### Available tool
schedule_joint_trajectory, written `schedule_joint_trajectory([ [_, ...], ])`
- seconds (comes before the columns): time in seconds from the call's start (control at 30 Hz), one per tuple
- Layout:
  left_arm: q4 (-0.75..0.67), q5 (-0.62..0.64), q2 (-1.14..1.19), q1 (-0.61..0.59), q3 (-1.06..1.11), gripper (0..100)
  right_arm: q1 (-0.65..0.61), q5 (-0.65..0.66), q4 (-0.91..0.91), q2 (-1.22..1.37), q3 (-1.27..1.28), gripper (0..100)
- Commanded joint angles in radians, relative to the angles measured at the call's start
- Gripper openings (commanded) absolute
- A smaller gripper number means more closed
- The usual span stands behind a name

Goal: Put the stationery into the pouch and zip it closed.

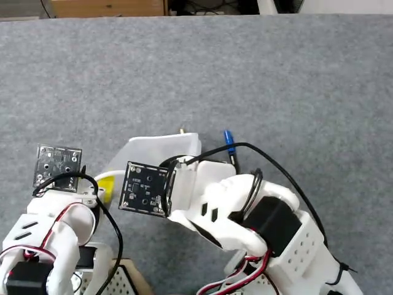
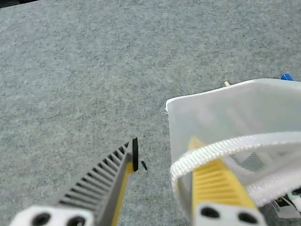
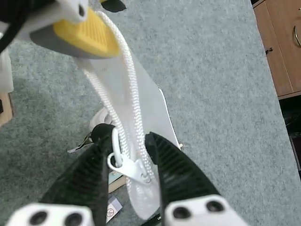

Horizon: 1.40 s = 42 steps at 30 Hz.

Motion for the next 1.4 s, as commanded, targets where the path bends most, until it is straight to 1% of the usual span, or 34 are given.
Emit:
schedule_joint_trajectory([
  [0.0, 0.005, 0.009, 0.002, -0.012, -0.019, 19, 0.012, -0.006, -0.015, -0.035, -0.061, 1.2],
  [0.1, 0.046, 0.012, 0.002, -0.001, -0.035, 19, 0.012, -0.006, -0.017, -0.035, -0.061, 1.2],
  [0.2, 0.044, 0.025, 0.002, 0.007, -0.036, 19, 0.012, -0.006, -0.017, -0.035, -0.061, 1.2],
  [0.23, 0.046, 0.057, 0.002, 0.007, -0.036, 19, 0.012, -0.006, -0.017, -0.035, -0.061, 1.2],
  [0.4, 0.044, 0.336, 0.002, 0.012, -0.039, 19, 0.012, -0.006, -0.017, -0.035, -0.061, 1.2],
  [0.47, 0.044, 0.407, 0.002, 0.013, -0.039, 19, 0.014, -0.006, -0.017, -0.035, -0.061, 1.2],
  [0.53, 0.044, 0.443, 0.002, 0.008, -0.038, 19, 0.014, -0.008, -0.017, -0.035, -0.062, 1.2],
  [0.93, 0.044, 0.45, 0.009, 0.005, -0.016, 19, 0.012, -0.02, -0.009, -0.035, -0.12, 1.2],
  [1.0, 0.044, 0.448, 0.006, 0.005, 0.004, 13, 0.012, -0.046, -0.009, -0.035, -0.122, 1.2],
  [1.07, 0.043, 0.448, 0.003, 0.005, 0.019, 3, 0.012, -0.049, -0.009, -0.035, -0.122, 1.2],
  [1.1, 0.043, 0.448, 0.002, 0.005, 0.021, 2, 0.012, -0.049, -0.009, -0.035, -0.122, 1.2],
  [1.17, 0.043, 0.448, 0.002, 0.005, 0.013, 6, 0.012, -0.049, -0.009, -0.035, -0.122, 1.2],
  [1.27, 0.044, 0.448, 0.002, 0.01, -0.008, 2, 0.012, -0.048, -0.009, -0.035, -0.117, 1.2],
  [1.37, 0.044, 0.448, 0.002, 0.007, -0.048, 3, 0.012, -0.048, -0.009, -0.035, -0.116, 1.2],
])
